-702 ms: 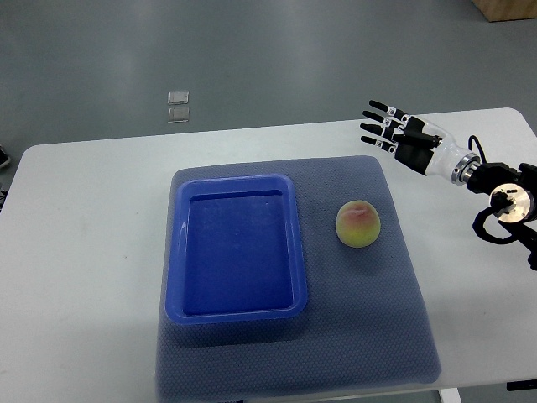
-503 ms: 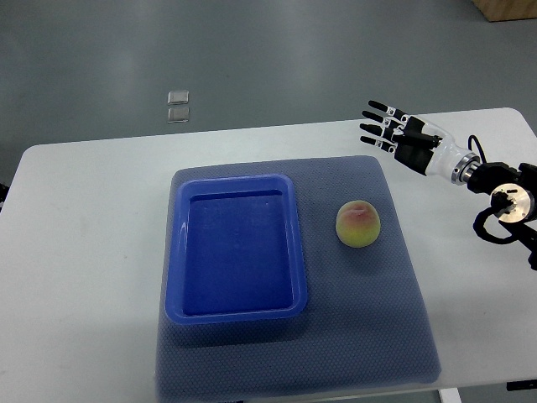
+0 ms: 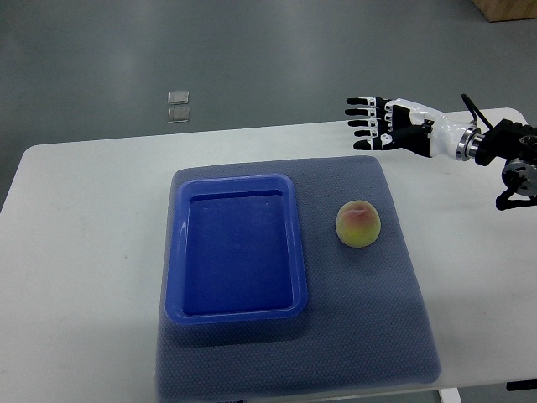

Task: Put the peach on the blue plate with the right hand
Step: 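Move the right hand forward toward the peach beside the blue tray, then lower the right hand over the peach and close fingers around it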

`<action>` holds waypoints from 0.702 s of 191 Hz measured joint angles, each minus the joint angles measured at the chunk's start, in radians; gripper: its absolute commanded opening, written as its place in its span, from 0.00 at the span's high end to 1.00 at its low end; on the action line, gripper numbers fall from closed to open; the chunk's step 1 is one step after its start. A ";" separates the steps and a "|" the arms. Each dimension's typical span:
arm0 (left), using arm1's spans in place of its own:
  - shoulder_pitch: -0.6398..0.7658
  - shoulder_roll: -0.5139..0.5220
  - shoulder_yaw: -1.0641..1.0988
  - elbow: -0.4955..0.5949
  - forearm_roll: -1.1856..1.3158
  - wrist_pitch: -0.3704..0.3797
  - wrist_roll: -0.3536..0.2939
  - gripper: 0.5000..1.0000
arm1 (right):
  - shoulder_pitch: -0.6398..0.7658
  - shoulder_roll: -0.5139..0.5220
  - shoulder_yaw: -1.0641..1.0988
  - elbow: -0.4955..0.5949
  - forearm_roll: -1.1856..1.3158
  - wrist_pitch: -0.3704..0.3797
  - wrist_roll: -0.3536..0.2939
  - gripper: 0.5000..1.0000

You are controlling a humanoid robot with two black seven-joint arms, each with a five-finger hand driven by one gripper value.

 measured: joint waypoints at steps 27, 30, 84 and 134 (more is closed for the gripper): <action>0.000 0.000 0.000 -0.001 0.000 0.000 0.000 0.00 | 0.042 -0.030 -0.005 0.059 -0.246 0.051 0.035 0.13; 0.000 0.000 0.000 -0.001 0.000 0.000 0.000 0.00 | 0.046 -0.036 -0.006 0.068 -0.273 0.053 0.039 0.13; 0.000 0.000 0.001 -0.001 0.000 -0.001 0.000 0.00 | 0.098 -0.091 -0.016 0.208 -0.673 0.058 0.109 0.13; 0.001 0.000 0.000 -0.001 0.000 -0.001 0.000 0.00 | 0.101 -0.091 -0.061 0.268 -0.907 0.058 0.137 0.13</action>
